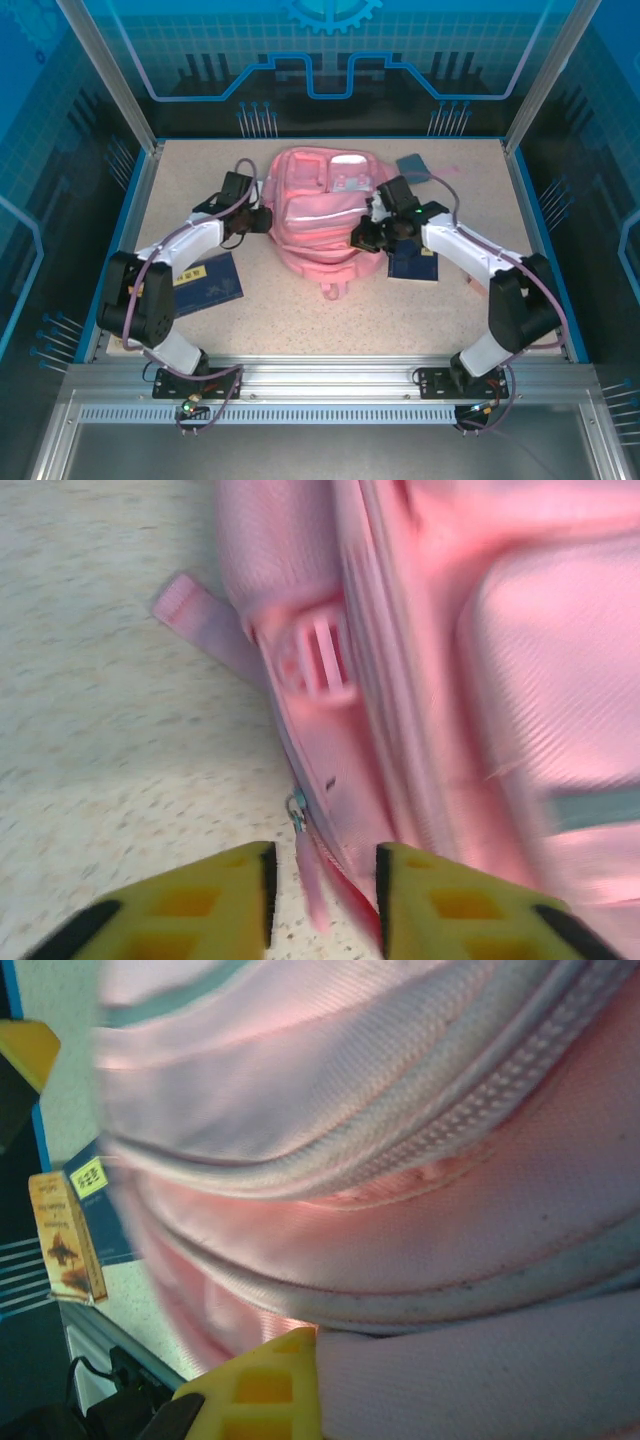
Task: Pack the student bag
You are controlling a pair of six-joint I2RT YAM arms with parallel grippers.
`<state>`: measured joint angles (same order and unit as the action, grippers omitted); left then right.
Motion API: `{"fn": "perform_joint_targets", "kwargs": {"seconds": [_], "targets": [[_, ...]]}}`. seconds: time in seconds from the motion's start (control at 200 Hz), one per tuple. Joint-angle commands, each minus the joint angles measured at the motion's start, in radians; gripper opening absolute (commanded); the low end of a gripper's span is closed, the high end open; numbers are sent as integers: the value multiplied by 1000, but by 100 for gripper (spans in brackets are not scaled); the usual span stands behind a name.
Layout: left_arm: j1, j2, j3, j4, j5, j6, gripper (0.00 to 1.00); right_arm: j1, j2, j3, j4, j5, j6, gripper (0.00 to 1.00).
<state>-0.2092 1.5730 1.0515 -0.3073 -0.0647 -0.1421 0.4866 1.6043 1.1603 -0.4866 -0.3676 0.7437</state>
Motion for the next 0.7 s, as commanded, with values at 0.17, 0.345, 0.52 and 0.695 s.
{"fn": "perform_joint_targets", "kwargs": {"seconds": [0.17, 0.345, 0.52, 0.695], "targets": [[37, -124, 9, -123, -79, -164, 70, 118, 212, 223, 14, -71, -18, 29], [38, -225, 22, -207, -29, -212, 83, 96, 123, 189, -64, 65, -41, 59], [38, -326, 16, -286, 49, -249, 90, 6, -48, 61, -150, 310, -67, 69], [37, -376, 16, -330, 110, -275, 92, -132, -67, -51, -158, 386, -83, 69]]}}
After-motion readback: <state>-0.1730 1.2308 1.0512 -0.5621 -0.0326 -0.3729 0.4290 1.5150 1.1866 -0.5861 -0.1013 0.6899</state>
